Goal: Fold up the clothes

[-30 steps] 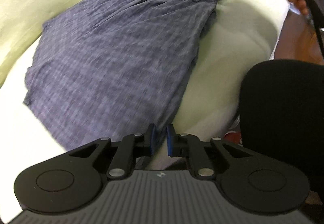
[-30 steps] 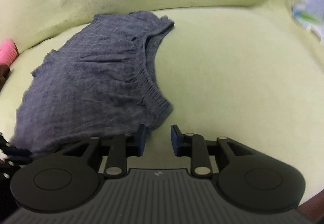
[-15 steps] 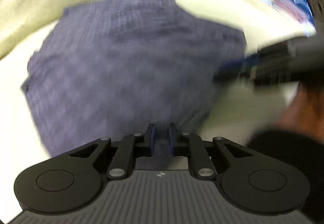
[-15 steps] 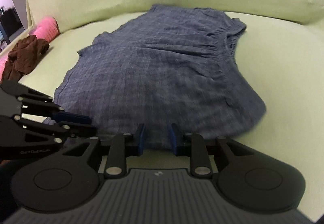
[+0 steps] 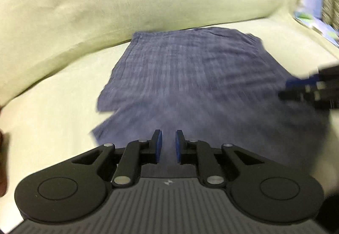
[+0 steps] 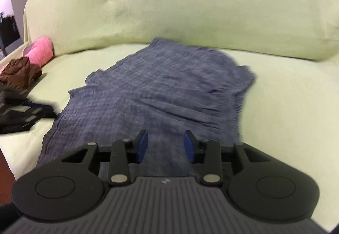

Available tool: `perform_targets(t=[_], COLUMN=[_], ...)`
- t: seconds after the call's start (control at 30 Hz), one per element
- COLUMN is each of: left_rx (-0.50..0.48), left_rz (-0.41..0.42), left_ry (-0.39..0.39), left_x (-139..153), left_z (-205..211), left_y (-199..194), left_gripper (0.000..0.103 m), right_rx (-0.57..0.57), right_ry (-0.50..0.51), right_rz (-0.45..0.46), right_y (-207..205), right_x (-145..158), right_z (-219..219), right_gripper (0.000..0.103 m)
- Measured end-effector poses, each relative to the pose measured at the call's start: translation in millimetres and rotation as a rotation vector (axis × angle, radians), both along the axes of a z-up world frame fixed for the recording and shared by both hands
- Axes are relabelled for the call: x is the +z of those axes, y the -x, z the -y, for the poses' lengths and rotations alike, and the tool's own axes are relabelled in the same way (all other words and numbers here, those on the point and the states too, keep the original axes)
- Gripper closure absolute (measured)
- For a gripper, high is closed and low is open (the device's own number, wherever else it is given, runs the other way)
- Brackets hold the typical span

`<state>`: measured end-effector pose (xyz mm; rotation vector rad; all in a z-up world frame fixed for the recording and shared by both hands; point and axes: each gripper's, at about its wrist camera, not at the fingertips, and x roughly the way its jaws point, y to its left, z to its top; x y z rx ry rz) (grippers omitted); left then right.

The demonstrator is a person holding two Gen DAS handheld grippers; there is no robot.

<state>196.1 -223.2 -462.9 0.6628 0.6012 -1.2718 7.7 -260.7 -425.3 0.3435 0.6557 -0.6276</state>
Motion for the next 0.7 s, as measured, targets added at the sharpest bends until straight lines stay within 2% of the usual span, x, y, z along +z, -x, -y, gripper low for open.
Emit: perform_targets(t=[0.03,0.13,0.17,0.2,0.27,0.33,0.4,0.47,0.53,0.63,0.7], left_rx=[0.001,0.017,0.043,0.058,0.114,0.195,0.27,0.284,0.272,0.159,0.095], left_rz=[0.021,0.036,0.023,0.011,0.017,0.043,0.04,0.015,-0.018,-0.09,-0.121], left_ry=[-0.008,-0.031,-0.04,-0.036,-0.033,-0.062,-0.086,-0.066,-0.04,-0.02,-0.028], left_x=[-5,-20,-28,-32,-35,-35,-32,-20,-8,-2,-6], left_z=[10,23,23,24,22,15,6,-5,-14,-29,-39], left_y=[0,-9,-24,-33,-57,-84,-109,-110,-103,-56,-28], left_gripper=[0.087,0.086,0.077,0.074,0.076,0.08,0.086,0.089,0.089,0.086,0.084], right_rx=[0.012,0.011,0.019,0.017,-0.019,-0.119,-0.187,-0.219,-0.188,-0.101,-0.067], right_ry=[-0.003,-0.001,-0.008,0.0,0.027,0.031,-0.013,-0.012,0.026,-0.023,-0.049], right_rz=[-0.009,-0.015,-0.019,-0.036,-0.072,-0.085,-0.056,-0.031,-0.005,0.032,0.0], right_y=[-9,-27,-32,-36,-38,-27,-11,-2,-1,-3,0], right_x=[-3,-12,-15,-18,-23,-25,-23,-17,-6,-5,-14], right_z=[4,12,16,19,30,47,65,69,59,40,25], right_gripper=[0.102,0.103,0.103,0.103,0.103,0.103,0.103,0.103,0.101,0.1,0.101])
